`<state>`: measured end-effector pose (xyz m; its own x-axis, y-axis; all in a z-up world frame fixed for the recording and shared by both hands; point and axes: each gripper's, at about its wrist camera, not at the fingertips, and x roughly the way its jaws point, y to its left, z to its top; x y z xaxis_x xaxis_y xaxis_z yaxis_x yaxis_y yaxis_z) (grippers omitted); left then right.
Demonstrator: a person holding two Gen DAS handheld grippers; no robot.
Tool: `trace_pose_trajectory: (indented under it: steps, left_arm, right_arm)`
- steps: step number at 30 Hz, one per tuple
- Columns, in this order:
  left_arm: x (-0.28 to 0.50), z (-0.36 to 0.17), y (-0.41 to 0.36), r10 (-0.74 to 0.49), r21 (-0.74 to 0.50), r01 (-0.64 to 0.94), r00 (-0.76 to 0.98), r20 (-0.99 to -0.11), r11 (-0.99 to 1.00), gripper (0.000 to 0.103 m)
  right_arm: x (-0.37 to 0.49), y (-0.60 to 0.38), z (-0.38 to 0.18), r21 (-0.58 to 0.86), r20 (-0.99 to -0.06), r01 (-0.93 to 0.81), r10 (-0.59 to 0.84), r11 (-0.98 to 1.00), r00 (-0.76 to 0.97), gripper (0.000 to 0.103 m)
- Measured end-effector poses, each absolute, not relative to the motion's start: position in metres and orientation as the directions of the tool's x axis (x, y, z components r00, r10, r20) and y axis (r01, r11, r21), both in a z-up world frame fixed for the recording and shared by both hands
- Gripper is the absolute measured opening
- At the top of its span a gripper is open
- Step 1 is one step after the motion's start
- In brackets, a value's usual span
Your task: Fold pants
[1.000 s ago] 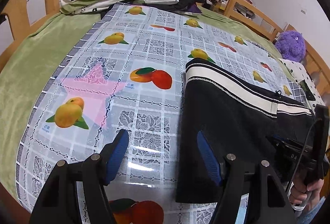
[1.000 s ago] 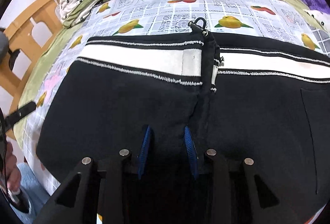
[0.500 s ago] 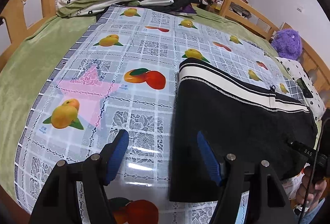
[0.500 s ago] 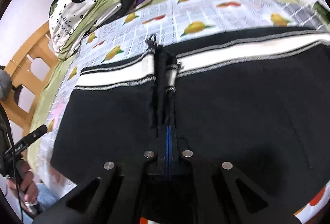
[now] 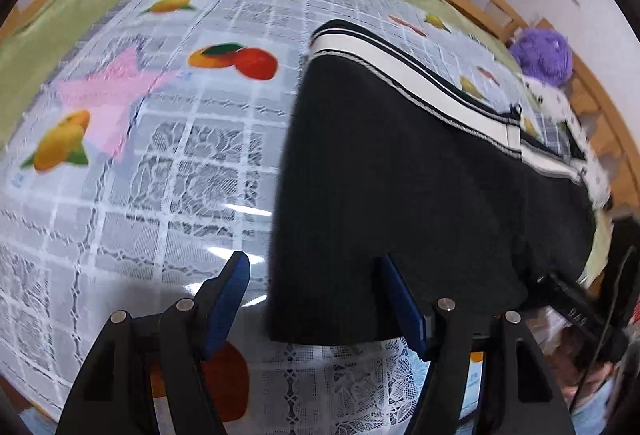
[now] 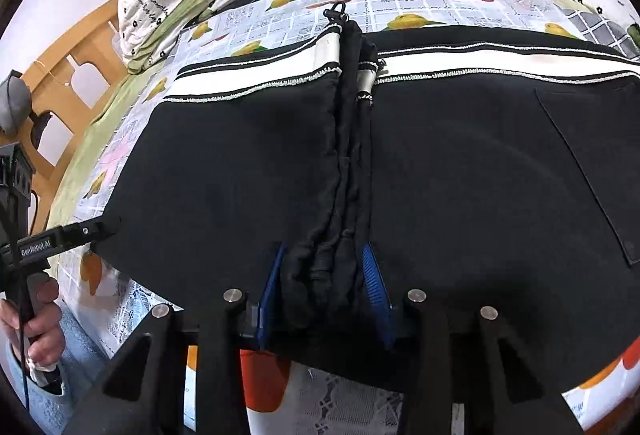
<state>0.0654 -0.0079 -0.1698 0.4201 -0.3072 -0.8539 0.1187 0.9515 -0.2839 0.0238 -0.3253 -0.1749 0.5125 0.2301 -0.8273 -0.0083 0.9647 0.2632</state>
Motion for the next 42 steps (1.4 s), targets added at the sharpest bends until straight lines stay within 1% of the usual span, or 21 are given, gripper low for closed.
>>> trace_pose_trajectory:
  steps: [3, 6, 11, 12, 13, 14, 16, 19, 22, 24, 27, 29, 30, 32, 33, 35, 36, 37, 38, 40, 42]
  left_arm:
    - [0.062, -0.159, -0.011, -0.274, -0.240, 0.132, 0.464, -0.842, 0.962, 0.067]
    - [0.062, -0.155, -0.009, -0.265, -0.232, 0.128, 0.482, -0.835, 0.964, 0.067]
    - [0.065, -0.157, -0.004, -0.262, -0.241, 0.107, 0.488, -0.832, 0.965, 0.067]
    - [0.066, -0.157, -0.003, -0.256, -0.237, 0.103, 0.493, -0.832, 0.966, 0.067]
    - [0.066, -0.157, -0.002, -0.254, -0.237, 0.098, 0.496, -0.830, 0.967, 0.067]
    - [0.067, -0.156, -0.001, -0.255, -0.242, 0.091, 0.499, -0.828, 0.966, 0.067]
    - [0.068, -0.155, 0.002, -0.263, -0.258, 0.082, 0.505, -0.822, 0.963, 0.067]
    - [0.067, -0.150, 0.006, -0.280, -0.277, 0.086, 0.519, -0.808, 0.957, 0.067]
    - [0.067, -0.146, 0.003, -0.290, -0.282, 0.099, 0.529, -0.798, 0.954, 0.067]
    - [0.068, -0.145, -0.001, -0.317, -0.304, 0.111, 0.516, -0.796, 0.946, 0.067]
    - [0.068, -0.144, -0.009, -0.339, -0.317, 0.133, 0.504, -0.794, 0.939, 0.067]
    - [0.068, -0.144, -0.016, -0.334, -0.304, 0.144, 0.498, -0.800, 0.942, 0.067]
    - [0.068, -0.144, -0.018, -0.331, -0.298, 0.147, 0.495, -0.803, 0.943, 0.067]
    - [0.068, -0.150, -0.022, -0.318, -0.286, 0.141, 0.480, -0.817, 0.948, 0.067]
    - [0.068, -0.156, -0.025, -0.310, -0.281, 0.133, 0.460, -0.832, 0.951, 0.067]
    - [0.067, -0.171, -0.032, -0.318, -0.285, 0.141, 0.402, -0.859, 0.948, 0.067]
    - [0.063, -0.175, -0.035, -0.314, -0.276, 0.150, 0.401, -0.861, 0.949, 0.067]
    - [0.060, -0.175, -0.037, -0.298, -0.253, 0.162, 0.417, -0.859, 0.954, 0.067]
    - [0.057, -0.173, -0.042, -0.276, -0.219, 0.179, 0.426, -0.862, 0.959, 0.068]
    - [0.057, -0.168, -0.047, -0.272, -0.203, 0.201, 0.425, -0.863, 0.958, 0.067]
    - [0.060, -0.159, -0.048, -0.280, -0.210, 0.203, 0.434, -0.856, 0.956, 0.067]
  right_arm:
    - [0.026, -0.330, -0.169, 0.303, -0.826, 0.022, 0.251, 0.953, 0.504, 0.039]
    - [0.041, -0.339, -0.166, 0.376, -0.796, 0.055, 0.292, 0.925, 0.531, 0.044]
    - [0.074, -0.338, -0.180, 0.384, -0.805, 0.076, 0.293, 0.920, 0.516, 0.047]
    - [0.076, -0.334, -0.181, 0.361, -0.809, 0.068, 0.276, 0.930, 0.519, 0.046]
    - [0.076, -0.329, -0.180, 0.324, -0.819, 0.061, 0.248, 0.944, 0.518, 0.034]
    - [0.077, -0.327, -0.179, 0.292, -0.825, 0.060, 0.220, 0.954, 0.521, 0.027]
    - [0.074, -0.335, -0.178, 0.338, -0.810, 0.058, 0.259, 0.939, 0.526, 0.017]
    - [0.063, -0.353, -0.160, 0.386, -0.775, 0.039, 0.301, 0.921, 0.556, 0.014]
    - [0.049, -0.367, -0.139, 0.302, -0.770, 0.041, 0.218, 0.952, 0.600, 0.014]
    - [0.050, -0.379, -0.142, 0.275, -0.785, 0.072, 0.181, 0.959, 0.592, 0.014]
    - [0.056, -0.393, -0.161, 0.313, -0.805, 0.117, 0.198, 0.942, 0.560, 0.014]
    - [0.055, -0.387, -0.174, 0.256, -0.825, 0.117, 0.154, 0.960, 0.544, 0.017]
    - [0.055, -0.377, -0.176, 0.195, -0.833, 0.097, 0.112, 0.976, 0.542, 0.018]
    - [0.052, -0.369, -0.172, 0.128, -0.837, 0.074, 0.068, 0.989, 0.543, 0.021]
    - [0.049, -0.368, -0.167, 0.120, -0.840, 0.076, 0.060, 0.990, 0.539, 0.022]
    - [0.033, -0.370, -0.158, 0.135, -0.830, 0.075, 0.071, 0.988, 0.553, 0.027]
    - [0.019, -0.372, -0.155, 0.148, -0.825, 0.075, 0.081, 0.986, 0.559, 0.035]
    - [0.013, -0.371, -0.156, 0.156, -0.826, 0.076, 0.088, 0.985, 0.557, 0.046]
    - [0.007, -0.370, -0.160, 0.164, -0.831, 0.077, 0.095, 0.984, 0.548, 0.050]
    - [-0.006, -0.361, -0.173, 0.130, -0.849, 0.066, 0.076, 0.989, 0.523, 0.051]
    - [-0.013, -0.355, -0.168, 0.075, -0.844, 0.033, 0.045, 0.997, 0.534, 0.051]
